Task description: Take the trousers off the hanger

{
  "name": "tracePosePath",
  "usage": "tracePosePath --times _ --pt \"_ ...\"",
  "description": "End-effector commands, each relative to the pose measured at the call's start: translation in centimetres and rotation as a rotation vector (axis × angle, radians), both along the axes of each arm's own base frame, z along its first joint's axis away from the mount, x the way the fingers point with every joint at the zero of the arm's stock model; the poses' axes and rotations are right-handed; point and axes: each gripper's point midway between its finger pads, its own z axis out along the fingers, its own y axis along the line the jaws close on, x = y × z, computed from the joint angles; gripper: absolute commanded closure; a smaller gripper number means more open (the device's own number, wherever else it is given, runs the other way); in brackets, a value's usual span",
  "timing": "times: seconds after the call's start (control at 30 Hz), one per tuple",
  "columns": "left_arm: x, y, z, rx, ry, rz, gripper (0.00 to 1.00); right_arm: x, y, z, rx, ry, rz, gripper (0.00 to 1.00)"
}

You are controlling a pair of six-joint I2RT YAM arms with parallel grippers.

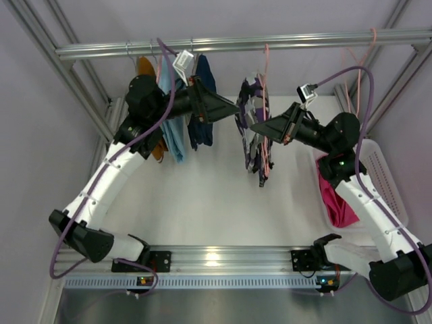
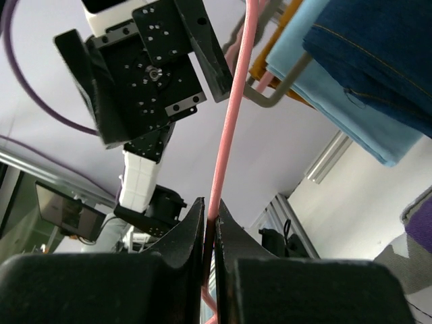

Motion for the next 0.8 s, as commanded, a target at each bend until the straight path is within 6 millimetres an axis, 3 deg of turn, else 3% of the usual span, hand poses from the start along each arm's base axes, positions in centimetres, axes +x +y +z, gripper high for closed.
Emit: tracePosePath --times 0.0,0.03,0.13,0.3,0.47,0.77 --pt "-1.0 -2.2 1.5 -0.033 -0.041 -0.074 0.17 -3.1 -1.7 5.7 0.061 -0.347 -0.064 1.0" --pt "-1.8 -3.3 1.6 -0.036 -0.044 -0.103 0.18 -3.2 -1.8 5.6 0.057 -0.353 -0.07 1.0" --pt "-1.5 -5.5 0.3 -0.025 0.018 -0.132 0.23 -3.5 -2.1 5.5 0.048 -0.36 -0.086 1.0" --pt "1.2 -7.3 -1.7 -0.021 0.137 -0.093 0.32 -4.0 -2.4 4.9 0.045 -0.361 -0.097 1.0" --pt "1.6 -8.8 -1.0 -0.064 0.164 -0.123 0.35 -4.1 -2.4 4.3 0.043 -0.357 -0.097 1.0" --pt "-1.1 -11.0 1.1 -0.162 0.181 -0.252 0.49 -3.7 -2.3 3.8 0.039 -0.347 -0.101 1.0"
